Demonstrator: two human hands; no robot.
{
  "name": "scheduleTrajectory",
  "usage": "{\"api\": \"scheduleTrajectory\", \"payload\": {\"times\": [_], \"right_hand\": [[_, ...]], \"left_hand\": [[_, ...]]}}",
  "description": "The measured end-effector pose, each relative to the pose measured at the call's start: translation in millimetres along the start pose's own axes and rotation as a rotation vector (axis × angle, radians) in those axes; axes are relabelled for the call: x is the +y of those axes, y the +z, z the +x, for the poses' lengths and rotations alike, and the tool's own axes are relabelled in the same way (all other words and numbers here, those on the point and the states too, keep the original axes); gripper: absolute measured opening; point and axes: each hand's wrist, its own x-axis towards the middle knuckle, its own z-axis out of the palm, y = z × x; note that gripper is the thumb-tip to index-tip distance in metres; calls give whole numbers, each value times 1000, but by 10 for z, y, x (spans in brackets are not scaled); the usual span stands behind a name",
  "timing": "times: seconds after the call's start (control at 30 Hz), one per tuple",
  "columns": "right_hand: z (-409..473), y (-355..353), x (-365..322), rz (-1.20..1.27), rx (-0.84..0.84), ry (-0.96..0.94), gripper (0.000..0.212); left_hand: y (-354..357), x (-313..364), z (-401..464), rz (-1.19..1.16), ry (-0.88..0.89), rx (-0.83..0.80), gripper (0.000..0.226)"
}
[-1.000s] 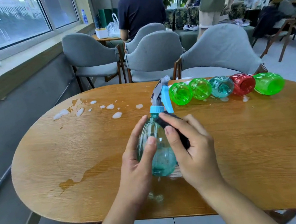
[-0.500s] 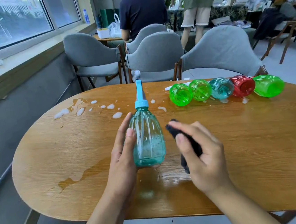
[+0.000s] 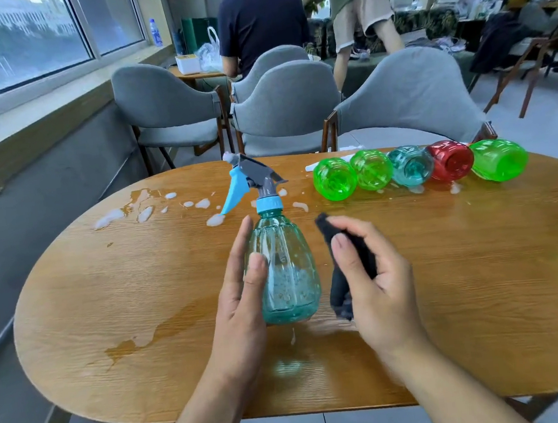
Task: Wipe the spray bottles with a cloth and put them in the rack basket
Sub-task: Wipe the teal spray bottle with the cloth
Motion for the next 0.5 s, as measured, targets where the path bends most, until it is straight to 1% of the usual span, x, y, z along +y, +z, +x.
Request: {"api": "scheduleTrajectory", "payload": {"times": [0.07,0.13,0.2,0.27,0.43,0.5], "right_hand": [[91,-26,-47,-58,49,-69,25],[143,-7,-85,-149,27,-156,28],[163,36,-96,-236,-40,-213,28],[153,52,-80,-303,-118,-256,28],[-56,26,-13,-399,-323,-469,25],[-142,35,21,-452,-403,-547,24]], "left_hand": [[31,9,-23,66,45,-26,46],[65,9,-42,119,84,-58,45],[74,0,-45,142,102,-97,43],[56,-17,-31,151,100,-94,48],[-51,-8,30,85,56,15,45],[-91,-3,58,53,36,32,47]]}}
